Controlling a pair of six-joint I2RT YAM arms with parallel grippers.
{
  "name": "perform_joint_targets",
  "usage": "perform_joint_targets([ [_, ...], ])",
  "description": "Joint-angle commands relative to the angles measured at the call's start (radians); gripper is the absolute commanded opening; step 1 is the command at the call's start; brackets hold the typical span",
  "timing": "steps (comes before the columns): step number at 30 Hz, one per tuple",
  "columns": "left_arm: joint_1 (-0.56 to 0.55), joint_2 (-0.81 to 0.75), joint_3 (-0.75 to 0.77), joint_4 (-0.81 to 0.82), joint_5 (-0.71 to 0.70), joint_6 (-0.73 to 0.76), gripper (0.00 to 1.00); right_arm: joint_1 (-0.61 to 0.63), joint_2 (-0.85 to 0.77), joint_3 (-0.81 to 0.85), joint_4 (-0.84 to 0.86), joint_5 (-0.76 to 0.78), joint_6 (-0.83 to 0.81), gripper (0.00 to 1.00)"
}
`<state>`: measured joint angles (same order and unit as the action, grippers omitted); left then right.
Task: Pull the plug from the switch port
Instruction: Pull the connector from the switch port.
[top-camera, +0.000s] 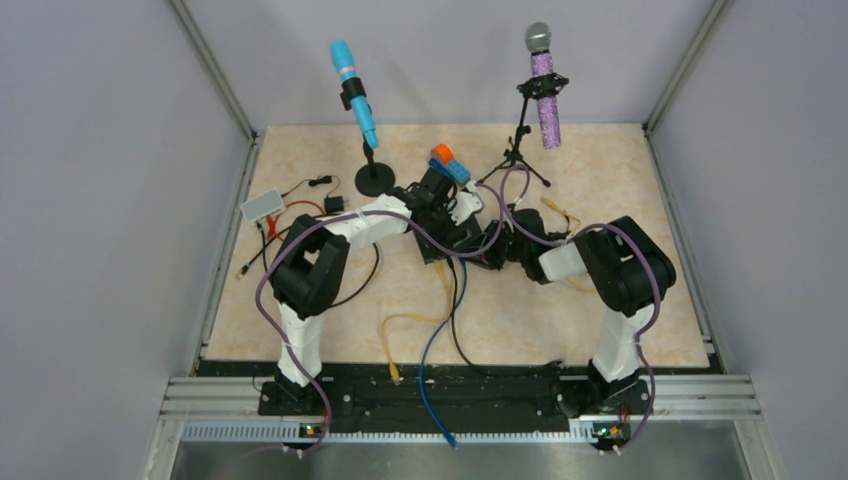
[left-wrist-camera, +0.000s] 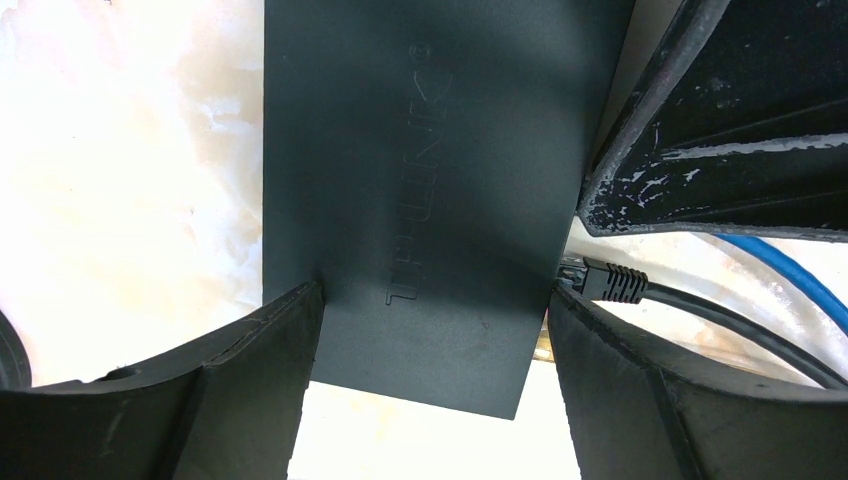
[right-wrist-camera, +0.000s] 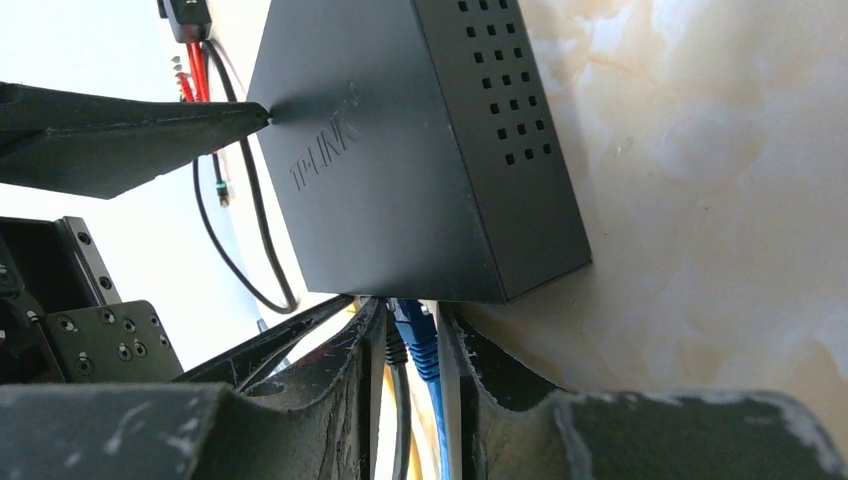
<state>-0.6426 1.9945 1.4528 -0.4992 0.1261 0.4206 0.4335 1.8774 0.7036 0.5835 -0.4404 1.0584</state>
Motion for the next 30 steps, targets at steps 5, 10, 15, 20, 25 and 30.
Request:
perform_joint_targets([
  [5, -0.003, 0.046, -0.043, -0.135, 0.054, -0.017, 0.85, -0.004, 0.075, 0.017, -0.012, 0.043, 0.018, 0.27],
  [10, -0.003, 0.048, -0.042, -0.138, 0.056, -0.014, 0.85, -0.005, 0.091, 0.021, 0.001, 0.039, 0.045, 0.29],
  [15, -0.003, 0.046, -0.043, -0.139, 0.059, -0.016, 0.85, -0.004, 0.116, 0.007, 0.047, 0.025, 0.078, 0.33],
  [20, -0.003, 0.048, -0.043, -0.139, 0.058, -0.016, 0.84, -0.004, 0.114, -0.002, 0.041, 0.028, 0.063, 0.16],
  [25, -0.004, 0.048, -0.043, -0.138, 0.056, -0.016, 0.84, -0.005, 0.089, -0.002, 0.007, 0.037, 0.027, 0.03],
  [30, -0.004, 0.049, -0.044, -0.142, 0.053, -0.017, 0.84, -0.006, 0.057, -0.008, -0.024, 0.040, -0.011, 0.00],
])
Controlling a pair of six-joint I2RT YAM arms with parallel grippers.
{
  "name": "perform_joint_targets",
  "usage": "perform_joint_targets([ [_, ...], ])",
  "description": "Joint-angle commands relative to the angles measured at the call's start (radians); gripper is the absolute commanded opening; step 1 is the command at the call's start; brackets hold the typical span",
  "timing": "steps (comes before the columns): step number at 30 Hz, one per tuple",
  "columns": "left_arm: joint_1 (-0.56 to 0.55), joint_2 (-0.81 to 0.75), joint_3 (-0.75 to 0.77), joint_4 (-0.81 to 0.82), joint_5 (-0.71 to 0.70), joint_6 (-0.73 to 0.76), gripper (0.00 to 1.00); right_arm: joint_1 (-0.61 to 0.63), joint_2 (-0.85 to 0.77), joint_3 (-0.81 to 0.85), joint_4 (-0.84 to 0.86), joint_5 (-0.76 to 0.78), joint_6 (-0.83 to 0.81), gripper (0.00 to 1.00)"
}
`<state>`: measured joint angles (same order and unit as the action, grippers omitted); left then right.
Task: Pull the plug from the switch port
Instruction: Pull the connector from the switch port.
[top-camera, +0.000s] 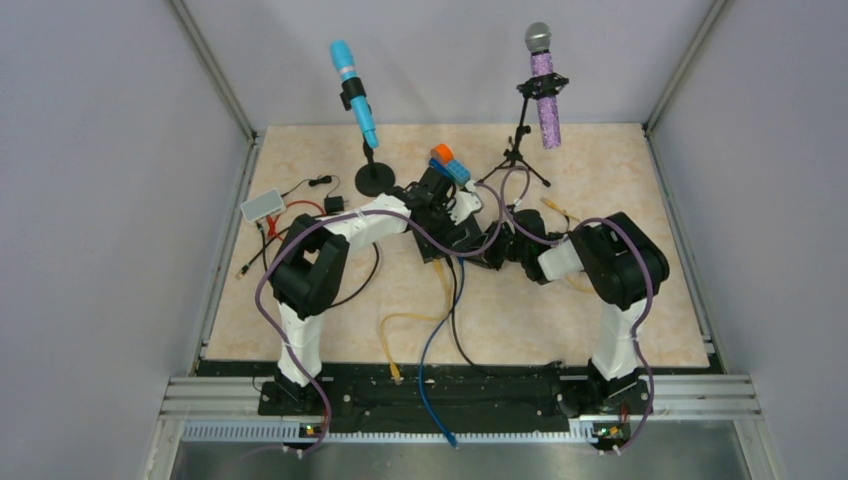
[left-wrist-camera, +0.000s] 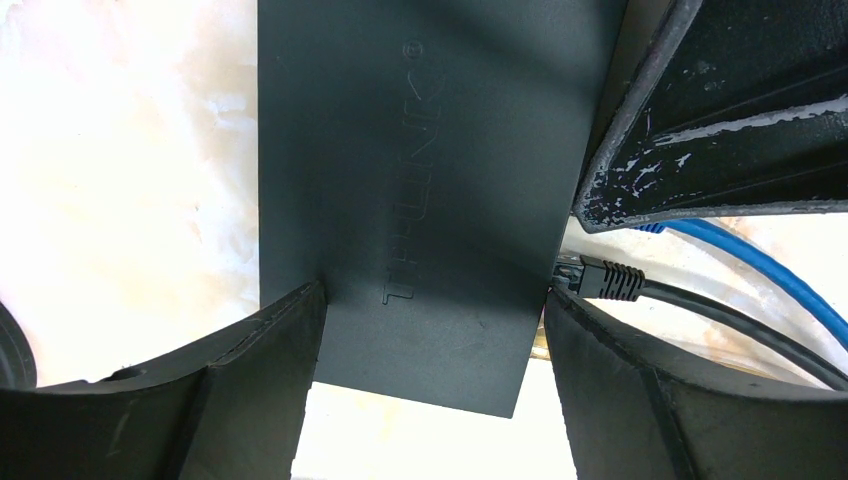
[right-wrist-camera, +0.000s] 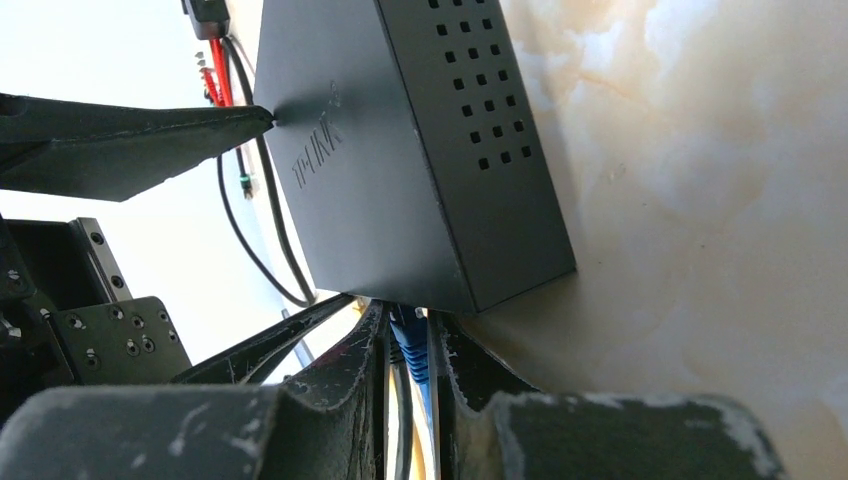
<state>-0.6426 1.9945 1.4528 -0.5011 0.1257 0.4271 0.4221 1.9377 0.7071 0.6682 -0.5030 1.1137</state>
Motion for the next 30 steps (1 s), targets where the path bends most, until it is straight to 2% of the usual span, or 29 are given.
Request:
perform_joint_targets([
  [1, -0.003, 0.049, -0.044, -0.140, 0.054, -0.022, 0.84, 0.006, -0.010, -0.013, -0.117, 0.107, -0.074, 0.00],
  [15, -0.004, 0.053, -0.047, -0.140, 0.037, -0.024, 0.84, 0.036, -0.065, -0.011, -0.231, 0.139, -0.170, 0.00],
  [30, -0.003, 0.052, -0.050, -0.139, 0.032, -0.023, 0.84, 0.026, -0.073, -0.071, -0.118, 0.080, -0.096, 0.00],
])
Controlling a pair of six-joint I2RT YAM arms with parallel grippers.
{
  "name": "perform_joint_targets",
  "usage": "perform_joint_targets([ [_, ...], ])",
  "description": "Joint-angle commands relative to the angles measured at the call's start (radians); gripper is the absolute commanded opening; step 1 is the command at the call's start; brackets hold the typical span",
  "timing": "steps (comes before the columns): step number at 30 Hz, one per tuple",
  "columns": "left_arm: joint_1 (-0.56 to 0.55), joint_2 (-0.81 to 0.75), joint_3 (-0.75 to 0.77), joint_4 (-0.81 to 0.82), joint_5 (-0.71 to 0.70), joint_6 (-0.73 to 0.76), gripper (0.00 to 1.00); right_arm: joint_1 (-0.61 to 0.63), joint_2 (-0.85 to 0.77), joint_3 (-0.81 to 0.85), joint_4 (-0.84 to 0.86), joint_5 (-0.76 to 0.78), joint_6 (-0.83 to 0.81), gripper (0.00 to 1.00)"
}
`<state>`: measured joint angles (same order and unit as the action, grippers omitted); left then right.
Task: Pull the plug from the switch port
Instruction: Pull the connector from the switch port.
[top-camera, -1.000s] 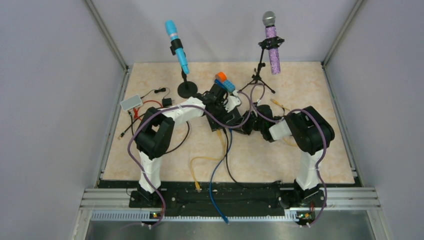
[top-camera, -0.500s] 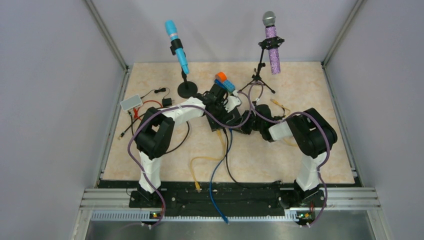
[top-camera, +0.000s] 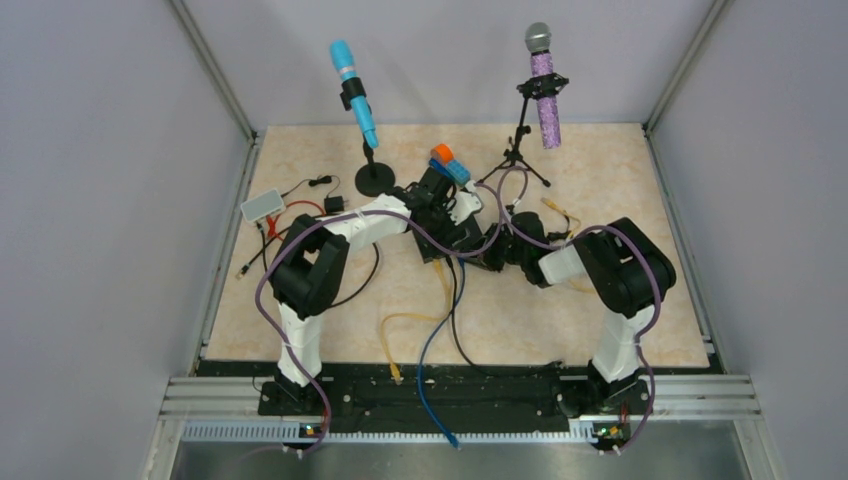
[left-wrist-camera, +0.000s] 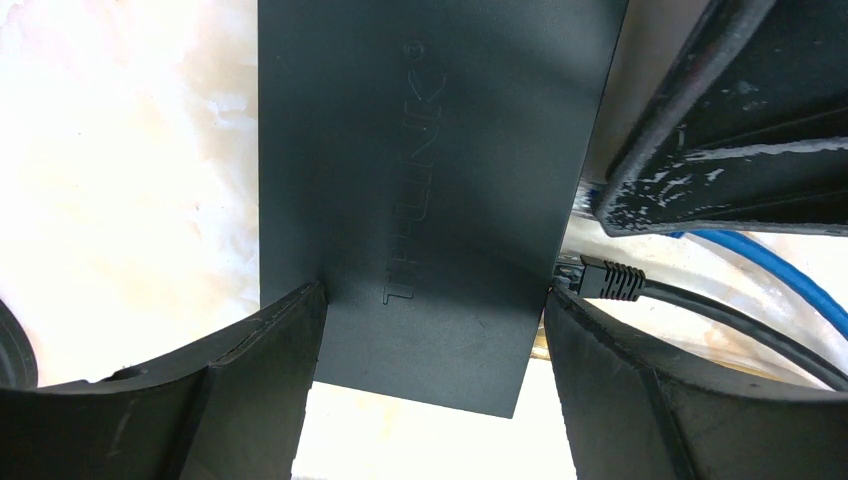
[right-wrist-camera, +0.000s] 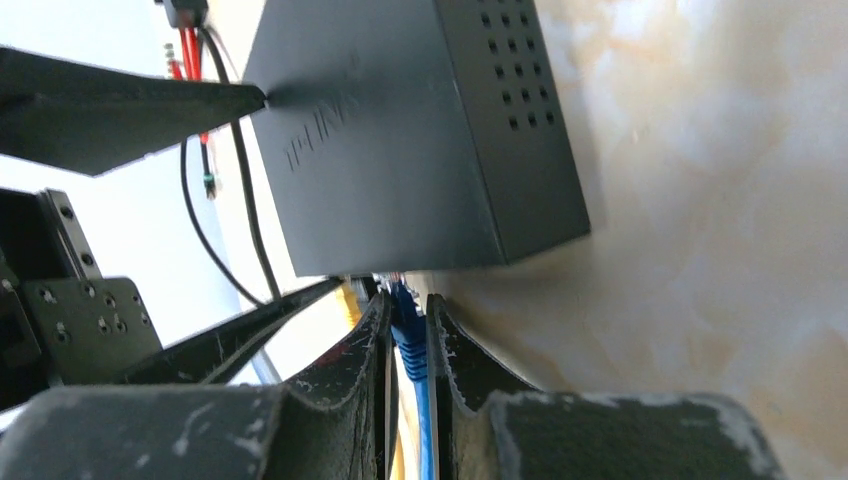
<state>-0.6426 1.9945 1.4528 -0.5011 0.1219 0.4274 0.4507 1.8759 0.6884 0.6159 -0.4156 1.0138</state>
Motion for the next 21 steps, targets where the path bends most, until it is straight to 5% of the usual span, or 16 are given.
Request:
perform_joint_targets([
  [1, -0.003, 0.051, -0.050, -0.139, 0.034, -0.023, 0.84, -0.004, -0.011, -0.054, -0.063, -0.008, 0.005, 0.00],
  [10, -0.003, 0.050, -0.053, -0.137, 0.034, -0.025, 0.84, -0.007, -0.050, -0.066, -0.096, 0.025, -0.013, 0.00],
  [21, 0.016, -0.093, -0.160, 0.054, 0.044, -0.126, 0.90, -0.012, -0.415, -0.126, -0.287, 0.107, -0.123, 0.00],
])
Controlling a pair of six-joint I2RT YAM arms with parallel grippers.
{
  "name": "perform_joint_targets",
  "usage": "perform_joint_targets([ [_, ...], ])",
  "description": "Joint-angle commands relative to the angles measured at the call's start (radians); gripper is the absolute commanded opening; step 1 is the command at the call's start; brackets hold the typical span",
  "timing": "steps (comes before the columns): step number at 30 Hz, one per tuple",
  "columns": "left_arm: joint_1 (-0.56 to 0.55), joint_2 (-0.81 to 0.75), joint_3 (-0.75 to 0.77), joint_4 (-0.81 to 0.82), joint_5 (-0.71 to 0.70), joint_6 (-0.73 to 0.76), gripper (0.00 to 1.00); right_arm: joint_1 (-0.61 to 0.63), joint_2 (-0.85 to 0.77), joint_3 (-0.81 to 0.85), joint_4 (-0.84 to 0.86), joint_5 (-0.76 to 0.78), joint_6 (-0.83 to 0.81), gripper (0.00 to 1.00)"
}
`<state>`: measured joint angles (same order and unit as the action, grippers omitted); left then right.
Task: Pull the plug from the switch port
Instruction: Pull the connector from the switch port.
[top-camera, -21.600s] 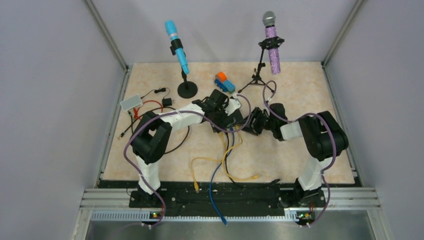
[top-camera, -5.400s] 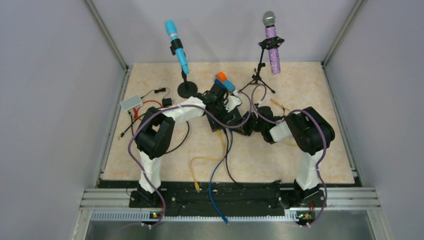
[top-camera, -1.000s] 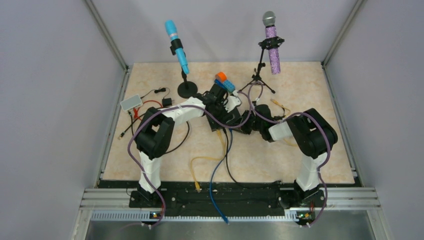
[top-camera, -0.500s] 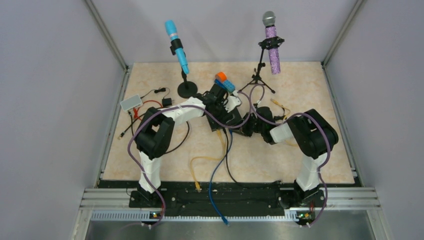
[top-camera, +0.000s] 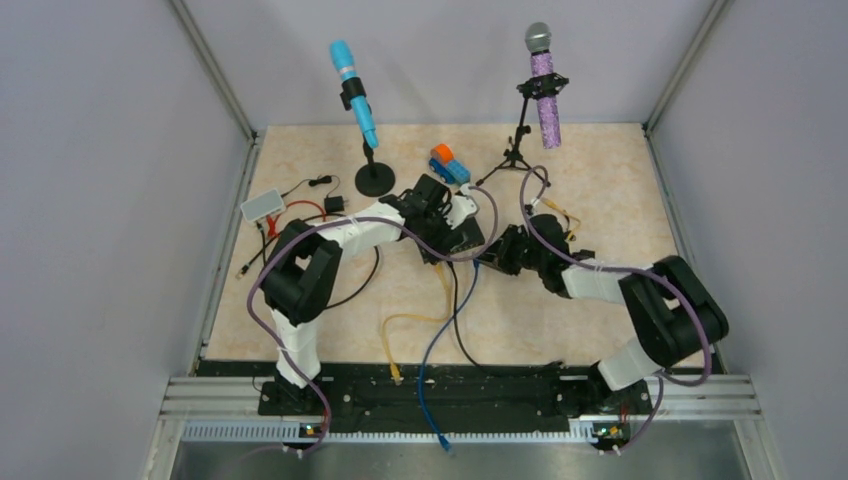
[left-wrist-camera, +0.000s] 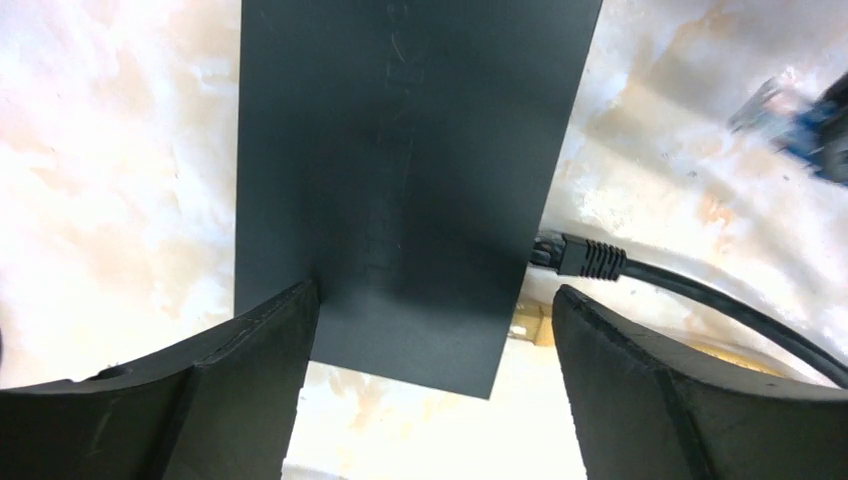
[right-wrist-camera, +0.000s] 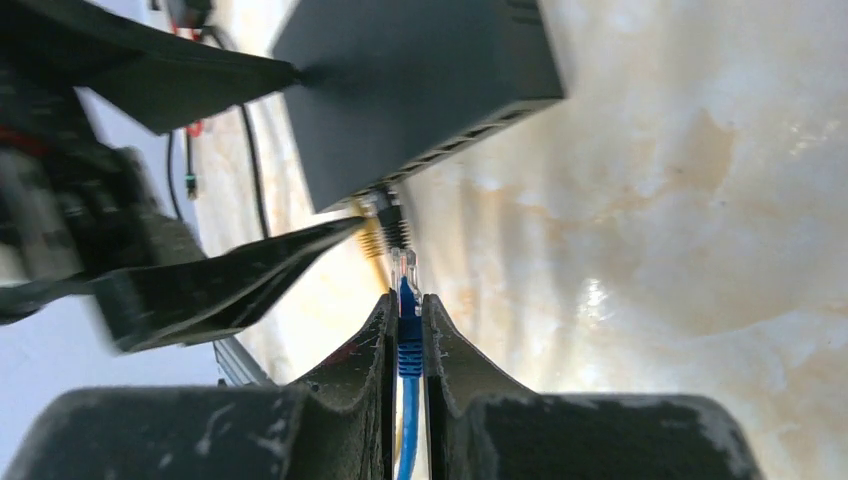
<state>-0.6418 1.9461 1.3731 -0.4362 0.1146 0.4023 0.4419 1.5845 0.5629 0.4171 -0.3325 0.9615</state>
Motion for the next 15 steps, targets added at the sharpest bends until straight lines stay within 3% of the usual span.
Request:
perform_joint_targets([
  [1, 0.017, -0.068, -0.091, 0.009, 0.051, -0.113, 0.93, -0.003, -0.151, -0.004, -0.123, 0.036, -0.078, 0.00],
  [2, 0.019, -0.086, -0.102, 0.026, 0.051, -0.125, 0.98, -0.004, -0.186, -0.014, -0.149, 0.059, -0.083, 0.00],
  [8, 0.023, -0.185, -0.158, 0.102, 0.027, -0.170, 0.99, -0.007, -0.399, -0.067, -0.294, 0.264, -0.092, 0.00],
  [15, 0.024, -0.273, -0.194, 0.154, 0.011, -0.211, 0.99, -0.010, -0.577, -0.080, -0.282, 0.477, -0.084, 0.00],
])
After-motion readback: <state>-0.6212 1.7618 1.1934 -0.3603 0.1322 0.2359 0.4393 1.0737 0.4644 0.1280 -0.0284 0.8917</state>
